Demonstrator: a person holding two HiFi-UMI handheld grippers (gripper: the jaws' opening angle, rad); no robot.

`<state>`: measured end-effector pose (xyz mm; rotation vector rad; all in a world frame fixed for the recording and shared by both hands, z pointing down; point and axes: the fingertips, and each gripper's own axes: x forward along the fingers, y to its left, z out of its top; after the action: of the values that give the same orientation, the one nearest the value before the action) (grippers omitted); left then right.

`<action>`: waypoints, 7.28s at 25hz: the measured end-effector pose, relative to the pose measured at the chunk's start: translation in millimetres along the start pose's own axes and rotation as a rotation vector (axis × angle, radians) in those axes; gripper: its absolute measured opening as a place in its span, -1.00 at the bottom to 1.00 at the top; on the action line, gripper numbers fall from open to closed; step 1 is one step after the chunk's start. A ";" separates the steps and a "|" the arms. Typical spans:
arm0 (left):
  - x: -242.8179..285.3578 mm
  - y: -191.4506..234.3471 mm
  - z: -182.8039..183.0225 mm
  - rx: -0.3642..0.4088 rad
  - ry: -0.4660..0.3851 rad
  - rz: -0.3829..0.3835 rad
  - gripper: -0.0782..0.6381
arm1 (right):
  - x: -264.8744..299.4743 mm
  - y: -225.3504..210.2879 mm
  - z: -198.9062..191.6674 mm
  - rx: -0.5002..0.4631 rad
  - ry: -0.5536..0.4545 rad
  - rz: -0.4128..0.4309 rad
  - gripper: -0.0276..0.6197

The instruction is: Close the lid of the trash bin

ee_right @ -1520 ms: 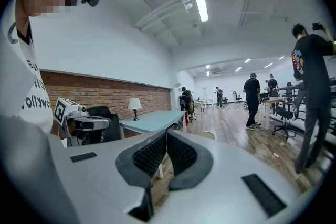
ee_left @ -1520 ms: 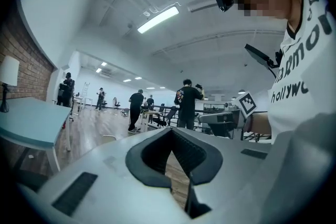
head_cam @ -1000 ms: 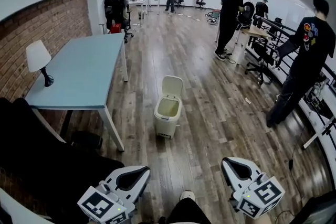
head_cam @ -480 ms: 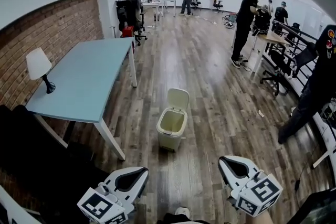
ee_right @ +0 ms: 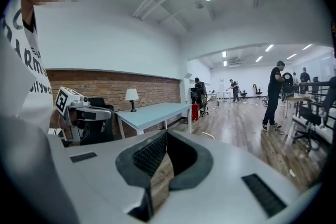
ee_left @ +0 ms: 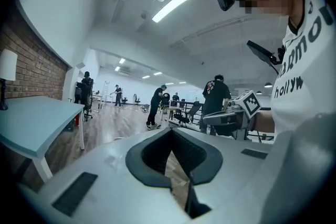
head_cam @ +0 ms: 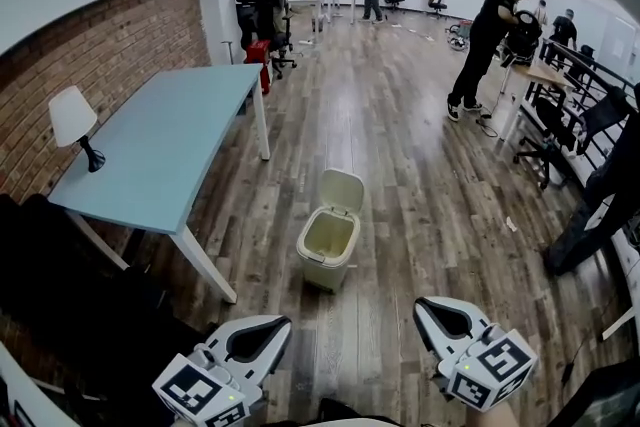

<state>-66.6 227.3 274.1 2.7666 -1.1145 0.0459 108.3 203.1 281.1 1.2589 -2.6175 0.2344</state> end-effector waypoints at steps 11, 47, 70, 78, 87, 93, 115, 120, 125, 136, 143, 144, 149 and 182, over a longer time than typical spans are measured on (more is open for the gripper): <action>49.6 12.2 8.2 0.005 0.006 0.001 -0.76 | 18.0 -30.9 -11.2 0.037 0.035 0.015 -0.88; 213.6 242.5 48.0 0.021 0.074 -0.115 -0.76 | 223.7 -153.0 49.2 0.057 0.098 -0.102 -0.88; 352.5 316.4 29.9 -0.014 0.139 -0.018 -0.76 | 334.8 -292.1 55.4 0.034 0.139 0.041 -0.88; 434.3 339.5 21.4 -0.055 0.176 0.011 -0.76 | 354.4 -370.7 49.3 0.059 0.186 0.071 -0.88; 513.2 371.4 -16.1 0.007 0.312 0.030 -0.76 | 358.9 -429.9 25.9 0.143 0.222 0.086 -0.88; 556.0 396.6 -77.9 0.077 0.460 0.040 -0.76 | 373.1 -438.4 -7.1 0.193 0.259 0.168 -0.88; 543.7 442.6 -283.8 -0.109 0.926 0.219 -0.76 | 390.3 -405.4 -121.2 0.409 0.415 0.241 -0.88; 510.3 428.4 -301.6 -0.110 0.921 0.233 -0.76 | 393.6 -388.3 -130.0 0.404 0.425 0.260 -0.88; 476.9 412.9 -328.9 -0.159 0.952 0.236 -0.76 | 400.2 -366.7 -142.6 0.443 0.450 0.273 -0.88; 434.8 401.0 -386.9 -0.218 1.000 0.177 -0.76 | 415.5 -318.9 -184.8 0.466 0.528 0.301 -0.88; 420.8 399.0 -427.4 -0.251 1.021 0.128 -0.76 | 426.0 -293.8 -210.4 0.485 0.558 0.309 -0.88; 419.3 398.3 -432.5 -0.259 1.027 0.128 -0.76 | 426.5 -291.3 -214.2 0.488 0.563 0.308 -0.88; 412.5 399.8 -461.6 -0.285 1.055 0.145 -0.76 | 427.6 -287.0 -231.0 0.499 0.584 0.293 -0.88; 458.2 393.0 -206.7 -0.473 0.425 -0.112 -0.76 | 451.2 -287.1 -97.9 0.309 0.390 0.207 -0.88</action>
<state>-1.0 -333.5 571.3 2.2478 -0.7432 0.2994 73.4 -288.5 510.6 0.9032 -2.4216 0.8567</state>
